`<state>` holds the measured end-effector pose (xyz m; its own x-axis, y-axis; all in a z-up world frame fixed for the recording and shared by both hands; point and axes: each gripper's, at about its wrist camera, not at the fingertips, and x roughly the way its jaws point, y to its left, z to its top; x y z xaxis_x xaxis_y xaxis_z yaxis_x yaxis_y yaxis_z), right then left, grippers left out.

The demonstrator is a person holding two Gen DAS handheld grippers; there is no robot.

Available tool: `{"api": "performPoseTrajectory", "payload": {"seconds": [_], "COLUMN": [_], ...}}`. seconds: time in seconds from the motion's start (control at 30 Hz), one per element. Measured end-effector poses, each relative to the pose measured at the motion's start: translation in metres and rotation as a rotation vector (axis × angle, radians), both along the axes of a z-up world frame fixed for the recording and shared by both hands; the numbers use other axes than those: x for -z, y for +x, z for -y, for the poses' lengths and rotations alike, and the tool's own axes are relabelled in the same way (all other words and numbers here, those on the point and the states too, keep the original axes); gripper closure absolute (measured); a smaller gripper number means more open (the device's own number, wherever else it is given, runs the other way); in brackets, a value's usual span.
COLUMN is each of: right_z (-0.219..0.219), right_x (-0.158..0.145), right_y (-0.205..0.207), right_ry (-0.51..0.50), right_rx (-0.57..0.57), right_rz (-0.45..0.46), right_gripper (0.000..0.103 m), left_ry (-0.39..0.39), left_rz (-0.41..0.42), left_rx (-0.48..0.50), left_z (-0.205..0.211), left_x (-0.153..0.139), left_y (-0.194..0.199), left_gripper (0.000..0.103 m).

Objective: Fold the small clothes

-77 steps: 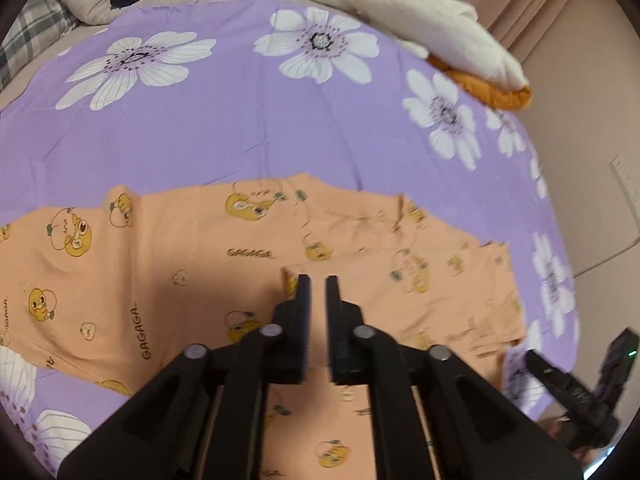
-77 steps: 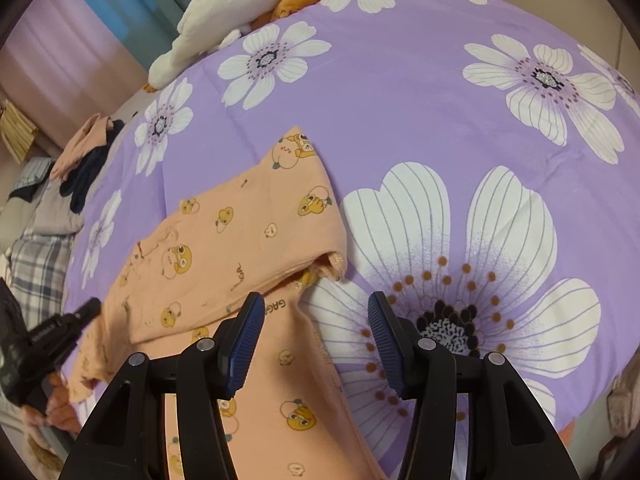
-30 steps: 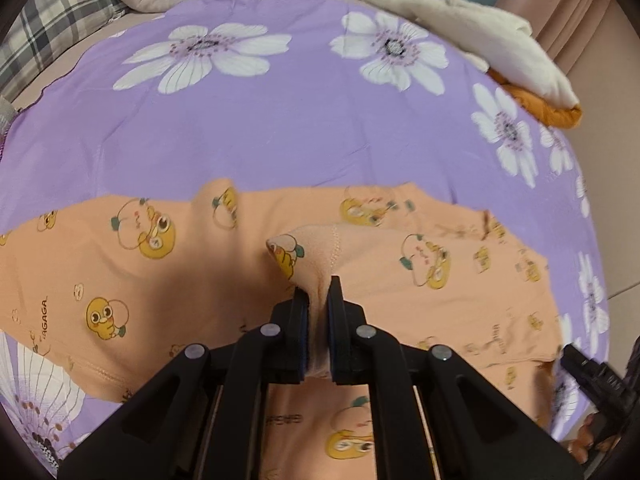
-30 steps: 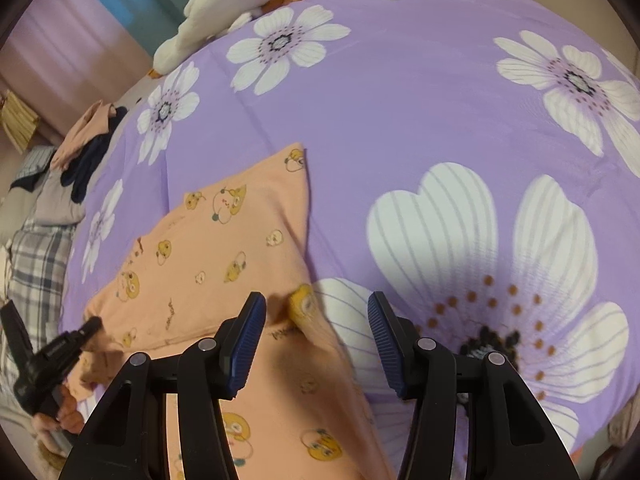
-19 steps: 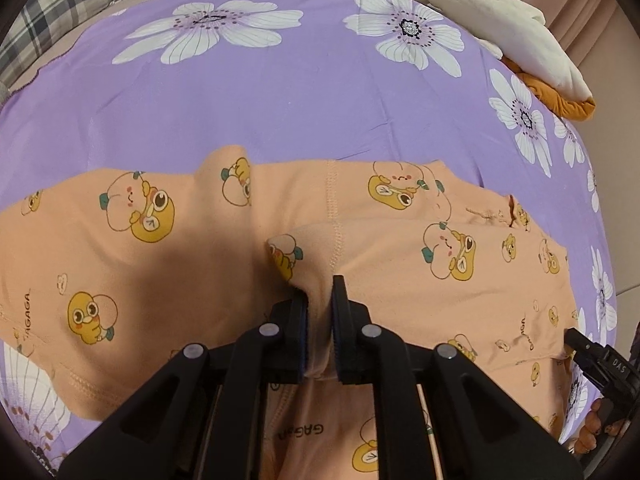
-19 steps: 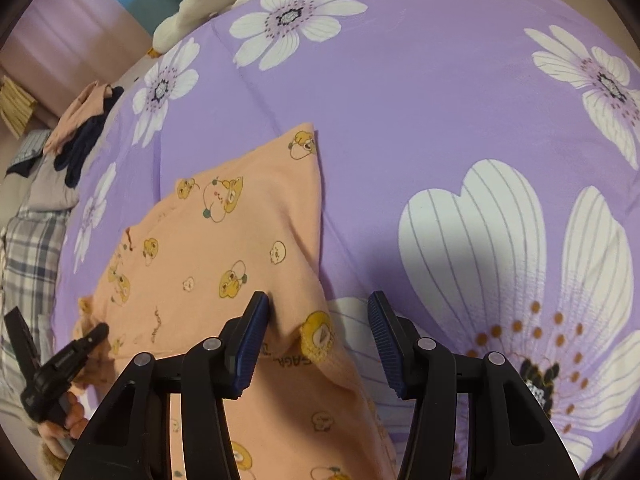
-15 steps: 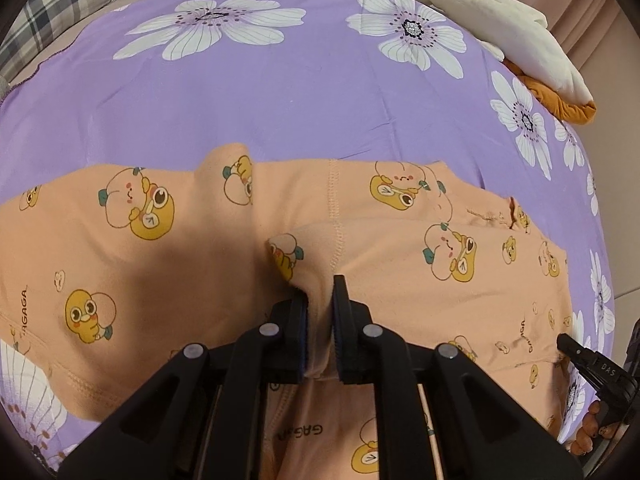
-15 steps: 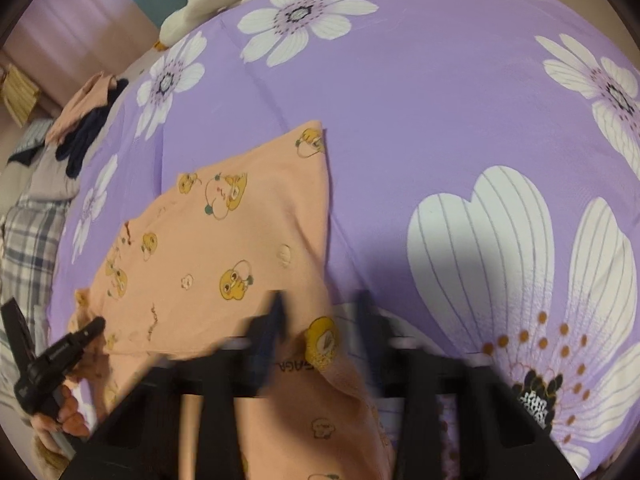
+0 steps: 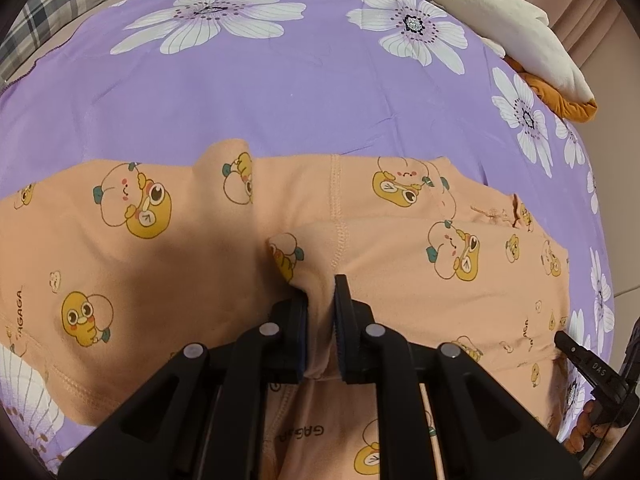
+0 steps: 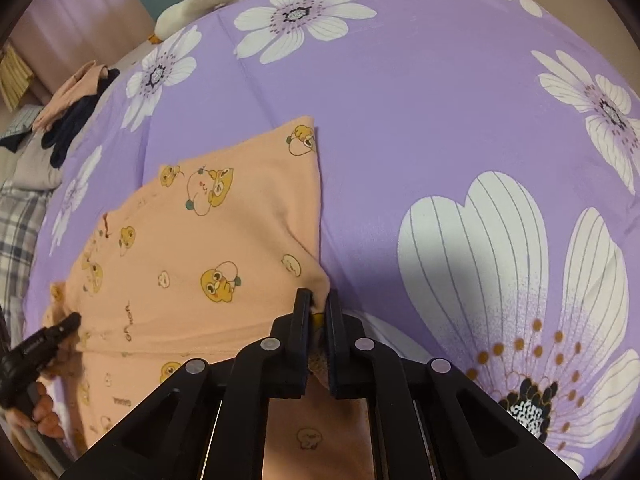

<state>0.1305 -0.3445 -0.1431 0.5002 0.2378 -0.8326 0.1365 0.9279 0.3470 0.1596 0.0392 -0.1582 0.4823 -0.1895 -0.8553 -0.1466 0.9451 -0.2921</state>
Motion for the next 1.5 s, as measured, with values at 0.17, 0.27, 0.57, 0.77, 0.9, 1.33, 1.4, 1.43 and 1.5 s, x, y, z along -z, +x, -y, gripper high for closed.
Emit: {"api": "performPoseTrajectory", "payload": {"seconds": [0.17,0.27,0.57,0.77,0.9,1.33,1.4,1.43,1.5], "right_z": [-0.001,-0.003,-0.009,-0.015,-0.015,-0.01,-0.013,-0.014,-0.015], "right_x": [0.0,0.0,0.0,-0.001,-0.001,0.001,0.0,0.0,0.0], "right_y": [0.001,0.0,-0.001,-0.004,-0.001,0.0,0.0,0.001,0.001], "right_ry": [-0.012,-0.021,-0.072,-0.139,-0.148,-0.105,-0.125,-0.134,-0.145], "right_rx": [0.0,-0.003,-0.019,-0.049,-0.059,-0.099,-0.106,-0.107,-0.107], "right_rz": [0.025,0.048,0.102,0.149,0.166,0.175,0.174,0.173,0.172], "right_gripper": [0.1,0.1,0.1,0.1,0.1,0.1,0.1,0.1,0.1], "left_ry": [0.002,0.028,0.036,-0.014,-0.08,-0.025,-0.028,-0.033,-0.042], "left_rz": [0.033,0.07,0.094,0.136,0.142,0.147,0.146,0.146,0.146], "left_rx": [0.018,0.044,0.026,0.01,-0.001,-0.02,-0.02,-0.021,-0.022], "left_z": [0.0,0.002,0.003,-0.003,-0.01,-0.002,-0.002,-0.003,-0.005], "left_x": [0.002,0.003,0.004,0.009,0.011,0.009,0.009,0.009,0.01], "left_y": [-0.004,-0.008,-0.011,-0.016,-0.017,-0.018,-0.018,-0.018,-0.017], "left_gripper": [0.088,0.088,0.088,0.088,0.088,0.088,0.088,0.088,0.088]}}
